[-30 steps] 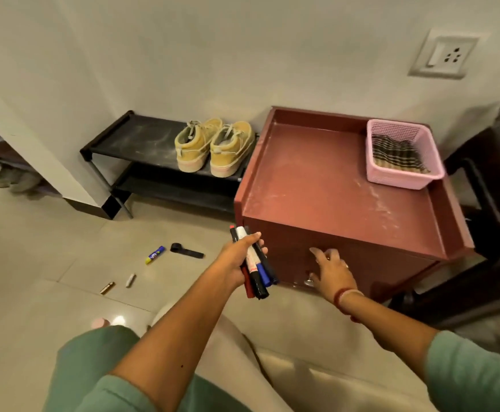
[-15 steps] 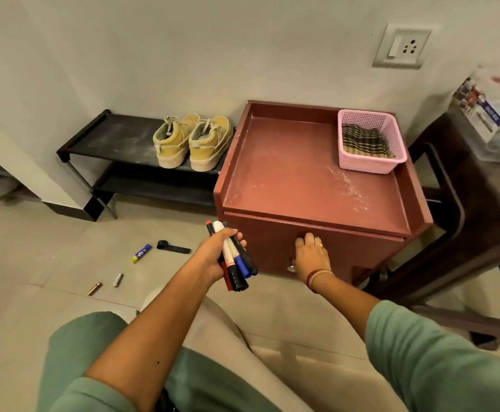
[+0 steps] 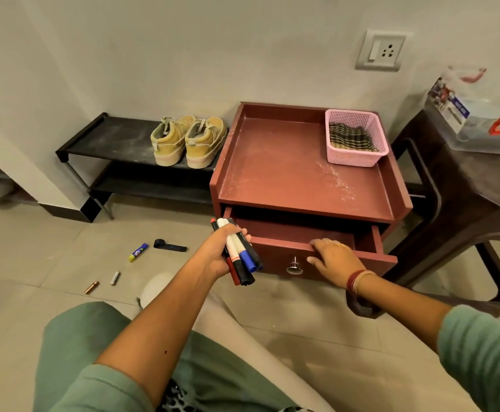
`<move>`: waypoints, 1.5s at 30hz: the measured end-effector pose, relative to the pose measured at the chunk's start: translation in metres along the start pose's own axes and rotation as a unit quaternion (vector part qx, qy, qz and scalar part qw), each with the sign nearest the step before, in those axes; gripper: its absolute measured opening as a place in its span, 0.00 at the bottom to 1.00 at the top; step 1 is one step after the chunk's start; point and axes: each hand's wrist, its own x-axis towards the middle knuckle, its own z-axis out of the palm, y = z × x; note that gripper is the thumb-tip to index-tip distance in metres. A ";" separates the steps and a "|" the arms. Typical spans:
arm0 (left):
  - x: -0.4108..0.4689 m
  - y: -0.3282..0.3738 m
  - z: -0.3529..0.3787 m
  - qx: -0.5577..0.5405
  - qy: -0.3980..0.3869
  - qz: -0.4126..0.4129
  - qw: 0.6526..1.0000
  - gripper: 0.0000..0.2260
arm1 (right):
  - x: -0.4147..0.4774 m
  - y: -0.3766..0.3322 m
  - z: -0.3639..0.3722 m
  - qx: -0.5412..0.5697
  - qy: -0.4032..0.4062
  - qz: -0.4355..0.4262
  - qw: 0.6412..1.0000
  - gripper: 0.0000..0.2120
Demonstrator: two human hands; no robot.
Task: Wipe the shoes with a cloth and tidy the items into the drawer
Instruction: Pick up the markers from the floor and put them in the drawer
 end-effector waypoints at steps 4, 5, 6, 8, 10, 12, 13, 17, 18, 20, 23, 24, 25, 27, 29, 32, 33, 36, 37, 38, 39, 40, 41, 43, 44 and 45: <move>0.005 -0.005 0.005 0.006 -0.002 -0.011 1.000 0.04 | -0.009 -0.002 0.003 0.054 0.030 -0.005 0.998 0.17; 0.007 -0.005 0.007 0.017 -0.003 -0.019 1.000 0.04 | -0.011 -0.004 0.002 0.069 0.026 0.002 0.997 0.16; 0.009 -0.007 0.009 0.028 -0.007 -0.030 0.999 0.04 | -0.013 -0.004 0.001 0.078 0.015 0.009 0.997 0.16; 0.013 -0.009 0.015 0.048 -0.018 -0.031 0.998 0.05 | -0.017 -0.005 -0.002 0.085 -0.022 0.024 0.996 0.15; 0.018 -0.012 0.020 0.066 -0.024 -0.010 0.997 0.08 | -0.019 -0.007 -0.007 0.119 -0.037 0.039 0.991 0.14; 0.023 -0.016 0.026 0.081 -0.027 0.001 0.996 0.11 | -0.017 -0.011 -0.012 0.226 0.002 0.063 0.972 0.13; 0.025 -0.019 0.029 0.090 -0.025 0.003 0.996 0.13 | -0.014 -0.016 -0.016 0.303 0.025 0.076 0.950 0.12; 0.033 -0.030 0.047 0.128 -0.016 -0.003 0.992 0.16 | -0.003 -0.043 -0.029 0.550 -0.020 0.093 0.830 0.06; 0.035 -0.032 0.053 0.130 -0.017 -0.007 0.991 0.16 | 0.000 -0.046 -0.029 0.562 -0.028 0.097 0.821 0.07; 0.039 -0.036 0.062 0.135 -0.018 -0.016 0.991 0.15 | 0.005 -0.047 -0.030 0.549 -0.035 0.125 0.826 0.08; 0.048 -0.039 0.069 0.170 -0.018 -0.025 0.985 0.13 | 0.012 -0.043 -0.028 0.558 -0.062 0.181 0.807 0.10; 0.051 -0.041 0.072 0.172 -0.019 -0.032 0.984 0.12 | 0.013 -0.040 -0.028 0.575 -0.074 0.194 0.791 0.10; 0.053 -0.041 0.072 0.164 -0.018 -0.039 0.986 0.11 | 0.012 -0.036 -0.029 0.595 -0.088 0.205 0.772 0.10; 0.061 -0.040 0.073 0.139 -0.018 -0.060 0.988 0.07 | 0.014 -0.017 -0.035 0.620 -0.109 0.235 0.741 0.07; 0.068 -0.038 0.070 0.121 -0.009 -0.073 0.990 0.01 | 0.017 0.009 -0.042 0.614 -0.129 0.267 0.732 0.05; 0.077 -0.034 0.066 0.107 -0.003 -0.075 0.991 0.02 | 0.031 0.044 -0.035 0.540 -0.125 0.317 0.770 0.07; 0.080 -0.034 0.065 0.106 -0.006 -0.073 0.992 0.03 | 0.038 0.053 -0.027 0.506 -0.116 0.334 0.787 0.08; 0.086 -0.037 0.066 0.083 -0.002 -0.064 0.994 0.06 | 0.060 0.067 -0.002 0.324 -0.109 0.345 0.874 0.13; 0.088 -0.038 0.066 0.074 0.005 -0.064 0.995 0.06 | 0.064 0.069 0.006 0.228 -0.112 0.329 0.910 0.17; 0.090 -0.039 0.065 0.068 0.014 -0.069 0.995 0.06 | 0.066 0.071 0.013 0.139 -0.110 0.307 0.935 0.21; 0.090 -0.040 0.064 0.066 0.020 -0.077 0.995 0.06 | 0.067 0.072 0.018 0.081 -0.109 0.287 0.948 0.23; 0.090 -0.040 0.064 0.069 0.022 -0.086 0.994 0.06 | 0.067 0.074 0.023 0.043 -0.113 0.270 0.955 0.22; 0.091 -0.040 0.063 0.076 0.019 -0.094 0.992 0.06 | 0.068 0.075 0.028 0.012 -0.120 0.251 0.960 0.21; 0.092 -0.041 0.063 0.102 0.006 -0.106 0.989 0.07 | 0.069 0.077 0.034 -0.041 -0.137 0.217 0.966 0.19; 0.092 -0.041 0.064 0.117 0.001 -0.108 0.987 0.08 | 0.070 0.077 0.035 -0.064 -0.144 0.202 0.967 0.19; 0.093 -0.042 0.064 0.132 0.000 -0.111 0.985 0.08 | 0.070 0.077 0.034 -0.077 -0.144 0.195 0.967 0.18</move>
